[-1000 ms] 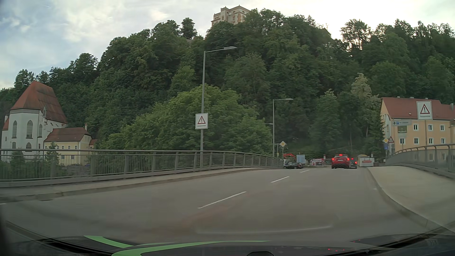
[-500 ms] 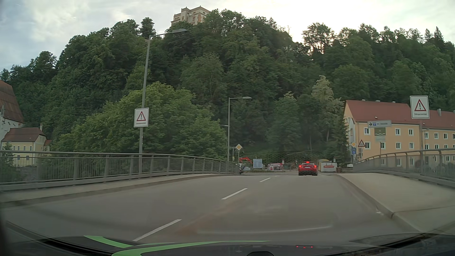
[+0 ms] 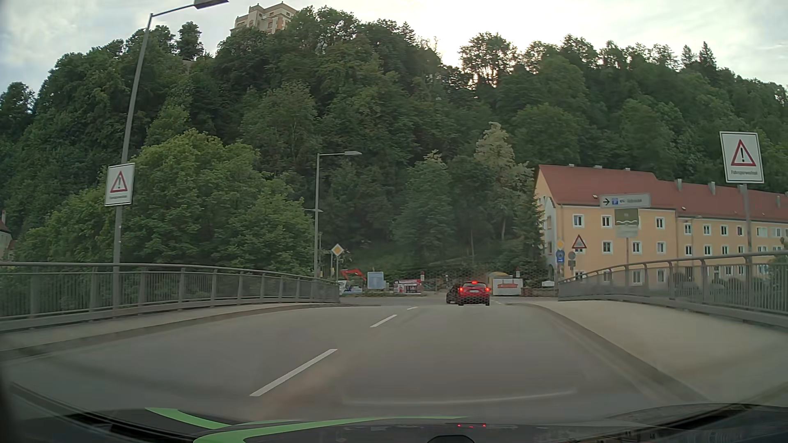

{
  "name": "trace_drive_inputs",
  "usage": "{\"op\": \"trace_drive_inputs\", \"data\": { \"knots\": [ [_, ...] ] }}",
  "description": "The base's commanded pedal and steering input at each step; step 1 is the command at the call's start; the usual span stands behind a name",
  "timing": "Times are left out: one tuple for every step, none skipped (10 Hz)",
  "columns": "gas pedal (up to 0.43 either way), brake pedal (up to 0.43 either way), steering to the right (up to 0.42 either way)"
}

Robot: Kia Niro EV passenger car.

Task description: Follow the waypoints while adhering to traffic rules and regulations

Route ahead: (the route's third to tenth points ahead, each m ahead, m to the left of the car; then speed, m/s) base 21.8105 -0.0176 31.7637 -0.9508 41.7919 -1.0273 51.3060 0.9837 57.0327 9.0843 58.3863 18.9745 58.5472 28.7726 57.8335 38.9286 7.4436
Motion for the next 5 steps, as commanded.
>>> {"op": "trace_drive_inputs", "data": {
  "knots": [
    [0.197,0.000,0.123],
    [0.197,0.000,0.111],
    [0.197,0.000,0.095],
    [0.189,0.000,0.077],
    [0.189,0.000,0.066]
  ]
}}
